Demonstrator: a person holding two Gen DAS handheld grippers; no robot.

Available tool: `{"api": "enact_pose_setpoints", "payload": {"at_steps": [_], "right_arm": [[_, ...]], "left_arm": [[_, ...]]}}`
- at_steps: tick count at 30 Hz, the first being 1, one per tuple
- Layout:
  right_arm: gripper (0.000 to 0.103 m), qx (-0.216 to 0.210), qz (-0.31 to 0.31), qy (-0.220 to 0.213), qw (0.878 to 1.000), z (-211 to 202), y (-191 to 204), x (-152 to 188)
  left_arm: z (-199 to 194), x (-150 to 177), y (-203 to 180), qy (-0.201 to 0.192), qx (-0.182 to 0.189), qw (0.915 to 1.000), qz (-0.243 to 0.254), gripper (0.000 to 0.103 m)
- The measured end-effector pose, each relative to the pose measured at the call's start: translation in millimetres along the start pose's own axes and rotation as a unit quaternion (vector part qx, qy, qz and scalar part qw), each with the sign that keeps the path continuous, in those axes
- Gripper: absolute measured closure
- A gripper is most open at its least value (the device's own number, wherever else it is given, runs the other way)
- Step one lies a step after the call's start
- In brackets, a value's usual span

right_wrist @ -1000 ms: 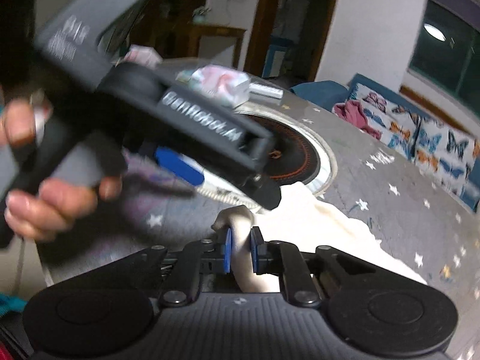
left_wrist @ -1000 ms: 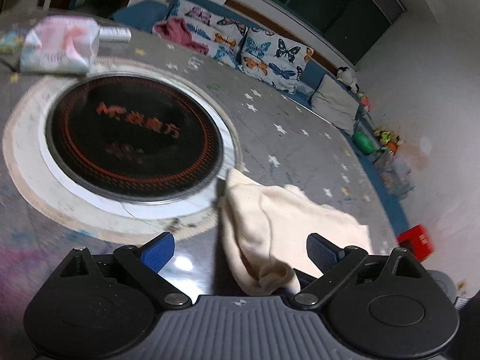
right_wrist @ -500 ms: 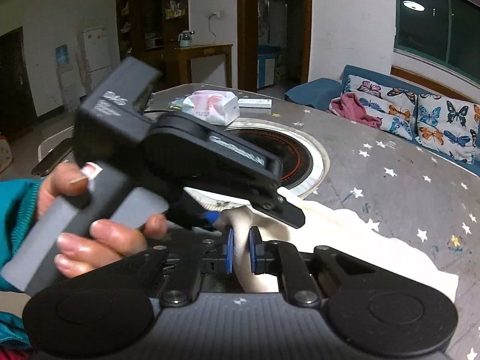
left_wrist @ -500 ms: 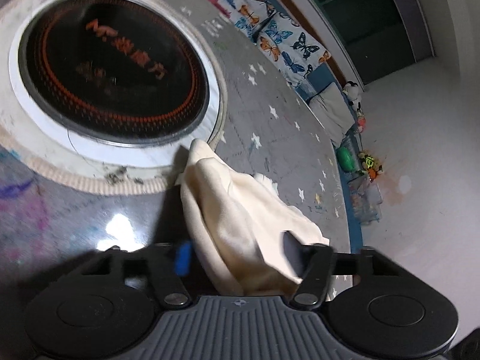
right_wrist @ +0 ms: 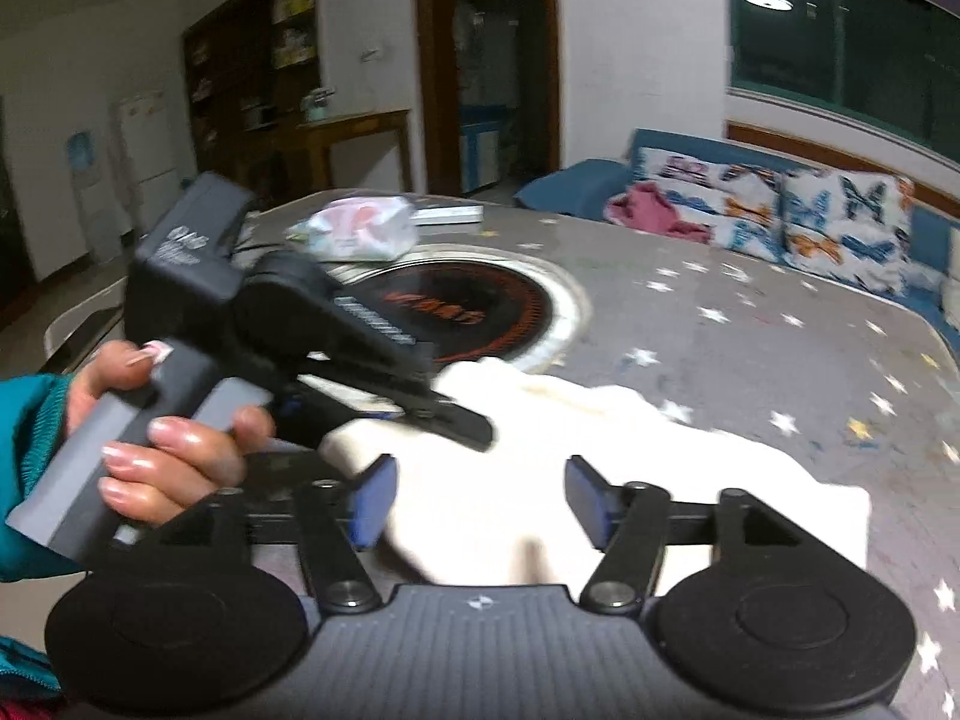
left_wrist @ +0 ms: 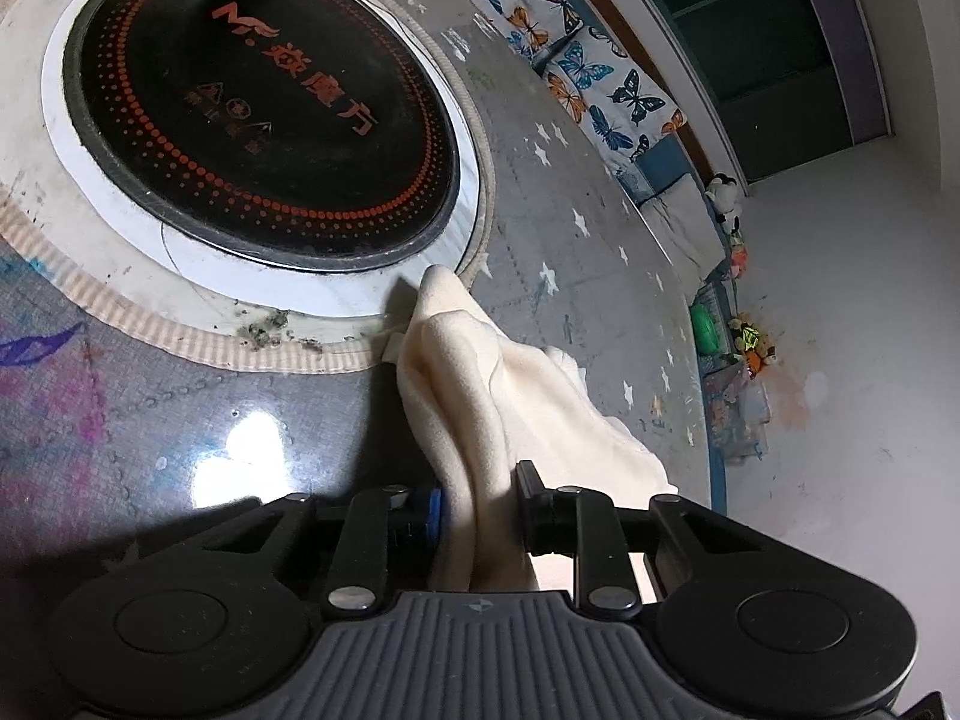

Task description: Fold clothes

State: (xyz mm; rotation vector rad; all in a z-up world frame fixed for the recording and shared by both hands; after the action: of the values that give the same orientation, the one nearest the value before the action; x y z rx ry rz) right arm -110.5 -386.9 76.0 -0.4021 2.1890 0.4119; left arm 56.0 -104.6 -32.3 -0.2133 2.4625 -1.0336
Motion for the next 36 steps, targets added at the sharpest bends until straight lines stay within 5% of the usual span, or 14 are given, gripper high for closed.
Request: {"api": "enact_pose_setpoints", "payload": {"at_steps": [7, 17, 27, 30, 36], "right_arm": [[0.0, 0.074, 0.029, -0.011, 0.997, -10.1, -48.7, 4.1], [0.0, 0.11, 0.145, -0.01, 0.983, -12.1, -132.2, 14.1], [0.0, 0.094, 0.225, 0.004, 0.97, 10.0, -171.8, 33.7], [0.003, 0.091, 0.217, 0.003, 0.972, 10.7, -167.4, 33.2], [0.044, 0.079, 0.241, -0.002, 0.967, 11.5, -168.9, 27.4]], "left_arm": [[1.8, 0.4, -1.3, -0.002, -0.006, 1.0, 0.007, 0.078], [2.7, -1.7, -6.9, -0.005, -0.021, 0.9994, 0.026, 0.078], [5.5, -5.3, -9.7, -0.006, -0.037, 0.9984, 0.042, 0.078], [7.0, -6.7, -10.9, -0.008, -0.041, 0.998, 0.048, 0.078], [7.6, -8.8, -13.8, -0.011, -0.048, 0.9965, 0.067, 0.078]]}}
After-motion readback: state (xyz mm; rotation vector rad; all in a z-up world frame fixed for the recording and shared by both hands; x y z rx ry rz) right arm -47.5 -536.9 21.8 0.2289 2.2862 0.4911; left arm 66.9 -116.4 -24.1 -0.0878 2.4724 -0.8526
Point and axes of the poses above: each gripper's, at about its wrist camera, not at the fingertips, and z roughly the way its jaws point, y to its left, x to its underside, the point moved 5 cm from there along z, roughly the way its jaws point, and after that the axes turned 7 degrees about z, right-handed, at the moved point
